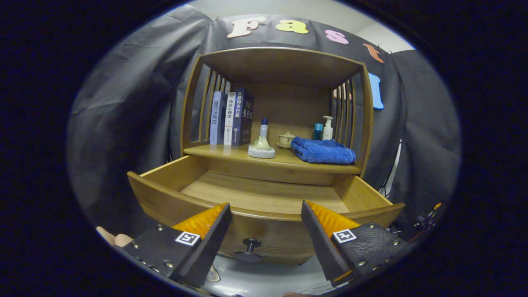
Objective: Pull open the drawer, take out the items inside it, and place them on the countertop above the cabinet.
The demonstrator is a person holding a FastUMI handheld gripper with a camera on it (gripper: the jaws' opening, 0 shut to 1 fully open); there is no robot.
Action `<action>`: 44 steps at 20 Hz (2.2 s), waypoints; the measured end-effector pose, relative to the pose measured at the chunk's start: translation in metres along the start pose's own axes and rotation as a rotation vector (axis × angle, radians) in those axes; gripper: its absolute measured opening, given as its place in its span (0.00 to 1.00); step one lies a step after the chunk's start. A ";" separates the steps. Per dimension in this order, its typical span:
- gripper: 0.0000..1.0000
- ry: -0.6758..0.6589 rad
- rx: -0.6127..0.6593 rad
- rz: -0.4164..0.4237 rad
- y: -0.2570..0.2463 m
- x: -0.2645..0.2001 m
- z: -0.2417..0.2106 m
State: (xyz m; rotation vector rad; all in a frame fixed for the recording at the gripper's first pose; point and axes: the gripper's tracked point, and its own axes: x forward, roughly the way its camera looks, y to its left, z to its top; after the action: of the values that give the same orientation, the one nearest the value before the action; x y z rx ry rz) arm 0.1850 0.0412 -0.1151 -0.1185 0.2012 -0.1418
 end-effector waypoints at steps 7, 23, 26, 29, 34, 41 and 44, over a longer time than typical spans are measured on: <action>0.98 0.036 -0.030 -0.070 0.009 -0.014 -0.026; 0.98 -0.010 0.017 -0.092 0.004 -0.002 -0.020; 0.98 -0.021 0.017 -0.092 0.004 0.003 -0.016; 0.99 -0.040 0.019 -0.093 0.003 0.010 -0.011; 0.98 -0.022 0.009 -0.100 0.003 0.036 -0.009; 0.99 -0.031 0.013 -0.111 0.004 0.073 0.001; 0.99 -0.029 0.016 -0.125 0.004 0.086 0.003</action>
State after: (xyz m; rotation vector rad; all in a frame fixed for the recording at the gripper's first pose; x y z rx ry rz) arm 0.2693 0.0329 -0.1288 -0.1175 0.1642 -0.2654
